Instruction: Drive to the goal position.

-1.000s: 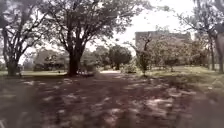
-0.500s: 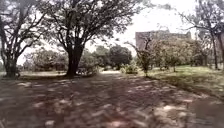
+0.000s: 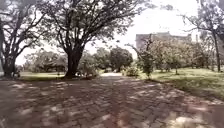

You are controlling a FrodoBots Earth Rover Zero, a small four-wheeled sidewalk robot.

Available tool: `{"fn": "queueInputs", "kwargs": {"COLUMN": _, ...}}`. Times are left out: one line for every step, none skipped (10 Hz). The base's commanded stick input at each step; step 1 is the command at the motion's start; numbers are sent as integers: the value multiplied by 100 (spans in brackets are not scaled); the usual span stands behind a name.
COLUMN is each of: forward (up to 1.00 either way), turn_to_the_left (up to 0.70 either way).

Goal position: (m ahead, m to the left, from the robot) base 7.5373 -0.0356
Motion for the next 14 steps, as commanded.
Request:
{"fn": "queueInputs", "kwargs": {"forward": 70, "turn_to_the_left": 0}}
{"fn": "queueInputs", "kwargs": {"forward": 70, "turn_to_the_left": 0}}
{"fn": "queueInputs", "kwargs": {"forward": 70, "turn_to_the_left": 0}}
{"fn": "queueInputs", "kwargs": {"forward": 70, "turn_to_the_left": 0}}
{"fn": "queueInputs", "kwargs": {"forward": 70, "turn_to_the_left": 0}}
{"fn": "queueInputs", "kwargs": {"forward": 70, "turn_to_the_left": 0}}
{"fn": "queueInputs", "kwargs": {"forward": 70, "turn_to_the_left": 0}}
{"fn": "queueInputs", "kwargs": {"forward": 70, "turn_to_the_left": 0}}
{"fn": "queueInputs", "kwargs": {"forward": 70, "turn_to_the_left": 0}}
{"fn": "queueInputs", "kwargs": {"forward": 70, "turn_to_the_left": 0}}
{"fn": "queueInputs", "kwargs": {"forward": 70, "turn_to_the_left": -18}}
{"fn": "queueInputs", "kwargs": {"forward": 70, "turn_to_the_left": -29}}
{"fn": "queueInputs", "kwargs": {"forward": 70, "turn_to_the_left": -28}}
{"fn": "queueInputs", "kwargs": {"forward": 70, "turn_to_the_left": -10}}
